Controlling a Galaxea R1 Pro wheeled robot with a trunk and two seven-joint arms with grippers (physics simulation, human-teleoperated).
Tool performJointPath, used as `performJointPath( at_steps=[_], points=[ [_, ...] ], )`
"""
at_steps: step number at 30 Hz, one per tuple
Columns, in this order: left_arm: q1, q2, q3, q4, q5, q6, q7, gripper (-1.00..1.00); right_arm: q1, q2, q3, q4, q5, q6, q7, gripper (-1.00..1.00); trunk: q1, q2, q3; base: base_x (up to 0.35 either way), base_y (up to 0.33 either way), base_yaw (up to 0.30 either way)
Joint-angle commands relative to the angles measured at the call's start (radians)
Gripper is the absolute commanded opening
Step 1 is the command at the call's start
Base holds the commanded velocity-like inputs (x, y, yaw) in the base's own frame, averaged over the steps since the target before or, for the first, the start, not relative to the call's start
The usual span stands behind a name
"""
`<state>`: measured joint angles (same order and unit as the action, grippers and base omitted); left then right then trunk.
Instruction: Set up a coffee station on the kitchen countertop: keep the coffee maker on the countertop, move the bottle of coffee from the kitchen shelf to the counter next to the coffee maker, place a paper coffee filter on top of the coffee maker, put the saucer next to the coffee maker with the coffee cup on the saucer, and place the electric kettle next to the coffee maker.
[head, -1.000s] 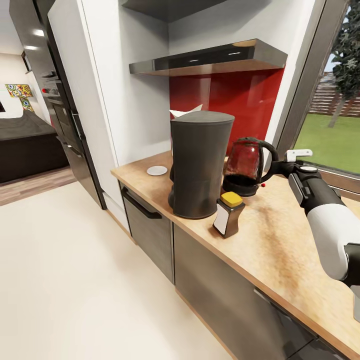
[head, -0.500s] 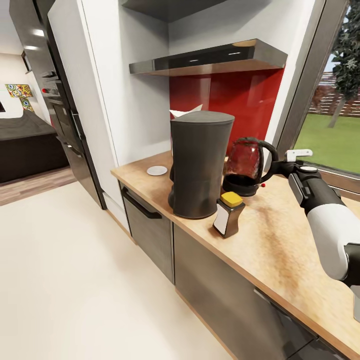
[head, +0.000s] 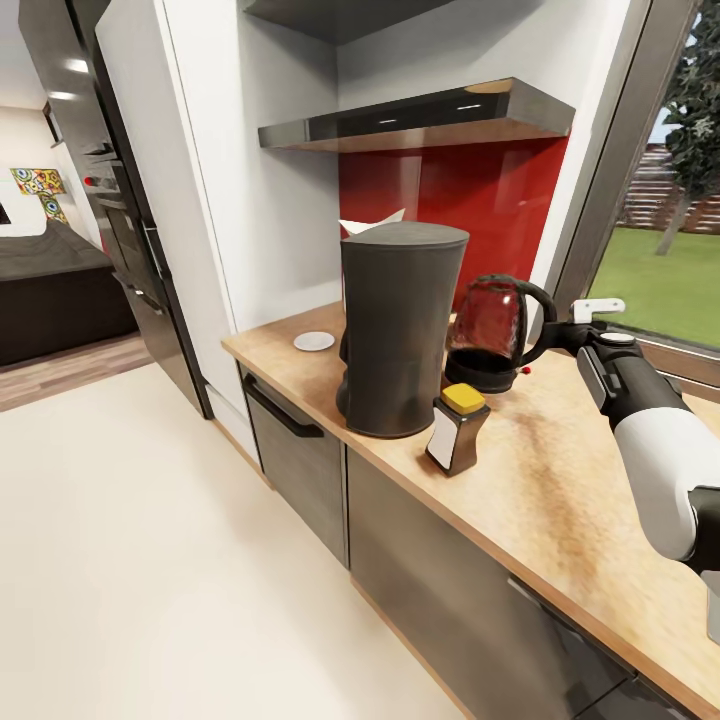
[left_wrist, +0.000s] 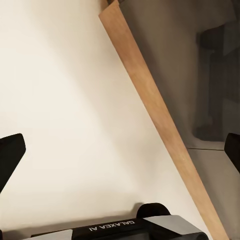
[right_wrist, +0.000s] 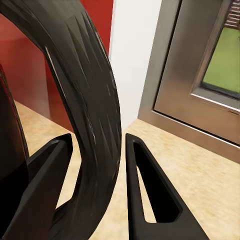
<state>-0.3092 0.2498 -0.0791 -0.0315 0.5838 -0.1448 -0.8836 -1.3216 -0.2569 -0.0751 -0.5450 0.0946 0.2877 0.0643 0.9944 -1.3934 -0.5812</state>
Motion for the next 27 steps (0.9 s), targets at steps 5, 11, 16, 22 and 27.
performJointPath(
  at_steps=[5, 11, 16, 22, 27],
  points=[
    [-0.001, 0.0, -0.008, 0.001, 0.005, -0.007, -0.002, 1.0, -0.001, 0.001, -0.006, -0.003, 0.01, 0.005, 0.006, -1.0, 0.0, -0.001, -0.001, 0.0, 0.0, 0.0],
    [-0.001, 0.0, -0.008, 0.001, 0.005, -0.007, -0.002, 1.0, -0.001, 0.001, -0.006, -0.003, 0.01, 0.005, 0.006, -1.0, 0.0, -0.001, -0.001, 0.0, 0.0, 0.0],
    [-0.001, 0.0, -0.008, 0.001, 0.005, -0.007, -0.002, 1.0, -0.001, 0.001, -0.006, -0.002, 0.01, 0.005, 0.006, -1.0, 0.0, -0.001, -0.001, 0.0, 0.0, 0.0],
    [-0.001, 0.0, -0.008, 0.001, 0.005, -0.007, -0.002, 1.0, -0.001, 0.001, -0.006, -0.002, 0.01, 0.005, 0.006, -1.0, 0.0, -0.001, -0.001, 0.0, 0.0, 0.0],
    [-0.001, 0.0, -0.008, 0.001, 0.005, -0.007, -0.002, 1.0, -0.001, 0.0, -0.006, -0.003, 0.01, 0.005, 0.005, -1.0, 0.0, -0.001, -0.001, 0.0, 0.0, 0.0]
  ],
)
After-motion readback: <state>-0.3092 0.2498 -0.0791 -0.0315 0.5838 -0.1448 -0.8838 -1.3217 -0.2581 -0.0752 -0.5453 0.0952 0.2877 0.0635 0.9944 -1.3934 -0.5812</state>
